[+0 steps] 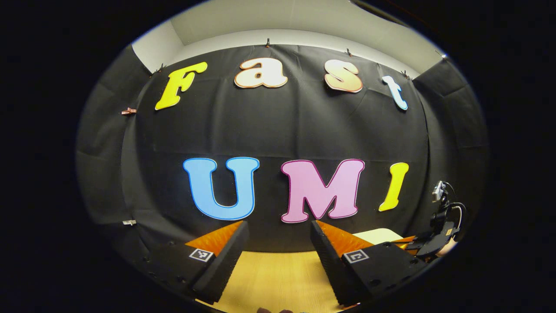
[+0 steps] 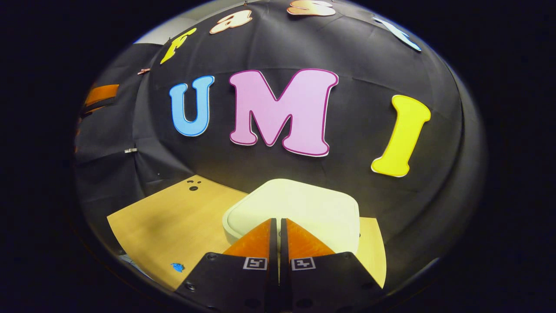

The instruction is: Press the lid of the desktop garbage bin to open it, pick up the crumpled paper on the desktop and throw it into the bin, then pick up the pop can on the desktop and drop it into the bin, and finally close the garbage bin lid.

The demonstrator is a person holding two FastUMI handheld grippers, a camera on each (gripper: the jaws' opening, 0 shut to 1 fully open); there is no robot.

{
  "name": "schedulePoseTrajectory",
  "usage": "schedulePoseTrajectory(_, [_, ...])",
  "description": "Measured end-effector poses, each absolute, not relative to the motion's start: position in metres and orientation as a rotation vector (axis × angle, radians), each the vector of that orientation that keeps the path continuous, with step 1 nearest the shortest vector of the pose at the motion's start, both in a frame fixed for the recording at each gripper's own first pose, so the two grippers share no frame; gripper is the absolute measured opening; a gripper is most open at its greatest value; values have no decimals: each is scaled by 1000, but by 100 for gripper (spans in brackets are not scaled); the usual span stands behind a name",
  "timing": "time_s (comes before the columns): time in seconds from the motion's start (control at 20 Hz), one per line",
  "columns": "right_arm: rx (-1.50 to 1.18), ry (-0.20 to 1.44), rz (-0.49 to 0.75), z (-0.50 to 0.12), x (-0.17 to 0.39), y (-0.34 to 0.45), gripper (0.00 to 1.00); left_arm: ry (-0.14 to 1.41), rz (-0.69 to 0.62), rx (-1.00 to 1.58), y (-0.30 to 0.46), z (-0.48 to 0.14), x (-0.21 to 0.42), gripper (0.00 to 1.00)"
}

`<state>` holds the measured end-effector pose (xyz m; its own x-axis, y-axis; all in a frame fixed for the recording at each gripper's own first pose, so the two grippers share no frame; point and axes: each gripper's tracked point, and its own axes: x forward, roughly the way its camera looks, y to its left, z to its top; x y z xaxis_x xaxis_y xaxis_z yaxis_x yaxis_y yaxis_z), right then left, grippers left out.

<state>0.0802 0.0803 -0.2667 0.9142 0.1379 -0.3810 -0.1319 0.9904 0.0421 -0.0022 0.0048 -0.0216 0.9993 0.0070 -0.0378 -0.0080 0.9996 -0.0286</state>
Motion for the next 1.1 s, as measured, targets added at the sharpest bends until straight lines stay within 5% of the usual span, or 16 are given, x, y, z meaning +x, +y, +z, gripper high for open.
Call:
schedulePoseTrajectory(0.55, [91, 474, 154, -283, 82, 79, 6, 45, 13, -30, 5, -24, -1, 93])
schedulePoseTrajectory(1.1, [87, 326, 98, -228, 86, 61, 5, 52, 7, -31, 3, -26, -2, 93])
